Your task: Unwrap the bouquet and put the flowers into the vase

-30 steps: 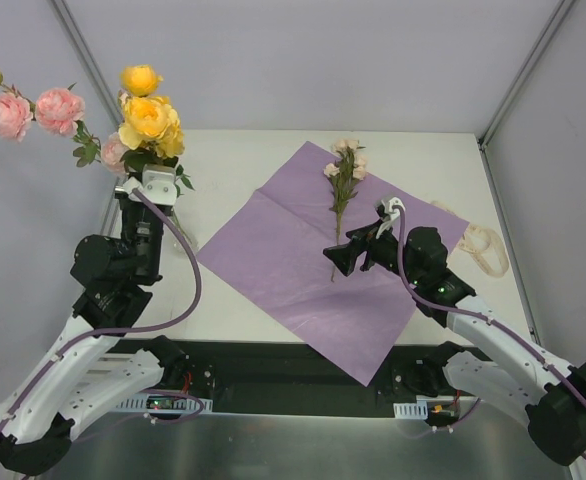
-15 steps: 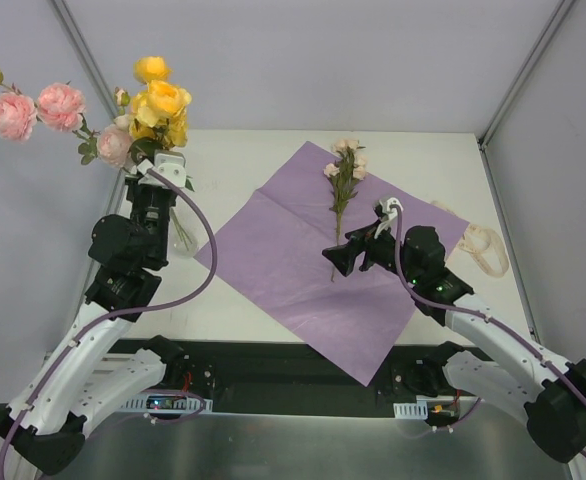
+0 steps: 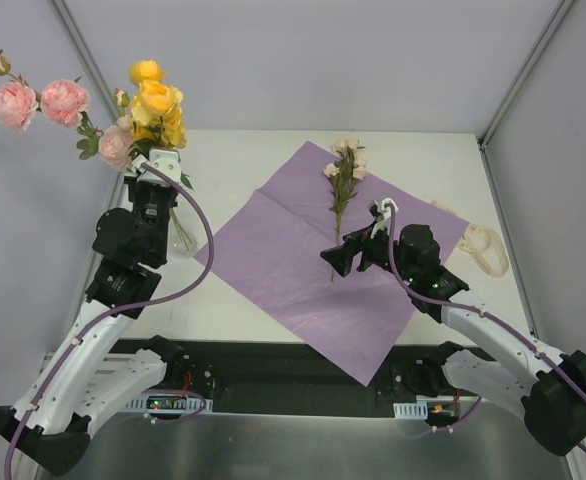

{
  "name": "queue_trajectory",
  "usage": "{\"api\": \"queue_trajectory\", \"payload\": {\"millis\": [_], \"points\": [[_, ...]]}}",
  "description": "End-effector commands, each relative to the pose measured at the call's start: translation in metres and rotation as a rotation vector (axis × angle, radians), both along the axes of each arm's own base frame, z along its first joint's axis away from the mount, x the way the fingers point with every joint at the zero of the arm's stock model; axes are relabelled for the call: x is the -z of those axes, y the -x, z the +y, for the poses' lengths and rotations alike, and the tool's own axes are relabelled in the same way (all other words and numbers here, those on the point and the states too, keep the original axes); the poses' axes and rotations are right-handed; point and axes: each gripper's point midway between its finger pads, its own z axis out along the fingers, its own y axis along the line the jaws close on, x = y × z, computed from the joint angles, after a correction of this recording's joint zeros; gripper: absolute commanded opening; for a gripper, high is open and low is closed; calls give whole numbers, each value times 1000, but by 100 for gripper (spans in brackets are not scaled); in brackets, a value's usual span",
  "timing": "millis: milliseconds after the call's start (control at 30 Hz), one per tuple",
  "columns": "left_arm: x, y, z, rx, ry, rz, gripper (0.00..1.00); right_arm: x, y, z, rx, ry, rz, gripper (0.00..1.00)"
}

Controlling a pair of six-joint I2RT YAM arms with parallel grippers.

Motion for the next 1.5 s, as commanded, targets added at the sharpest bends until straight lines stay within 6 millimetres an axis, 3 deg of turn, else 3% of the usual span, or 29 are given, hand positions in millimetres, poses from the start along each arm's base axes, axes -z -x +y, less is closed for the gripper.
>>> {"api": "queue_trajectory", "payload": {"millis": [0,467,900,1467], "points": [[-8,-2,10,-50,72,-8,0,-22,-4,7,-18,-56,-50,90],[13,-16,22,-122,107,37,0,-20,-4,9,-29,-53,-37,90],[42,-20,14,-82,95,87,0,-21,-4,10,-32,-55,-37,90],[97,-33,13,-119,112,168,0,-19,-4,11,-36,-55,-31,90]]}}
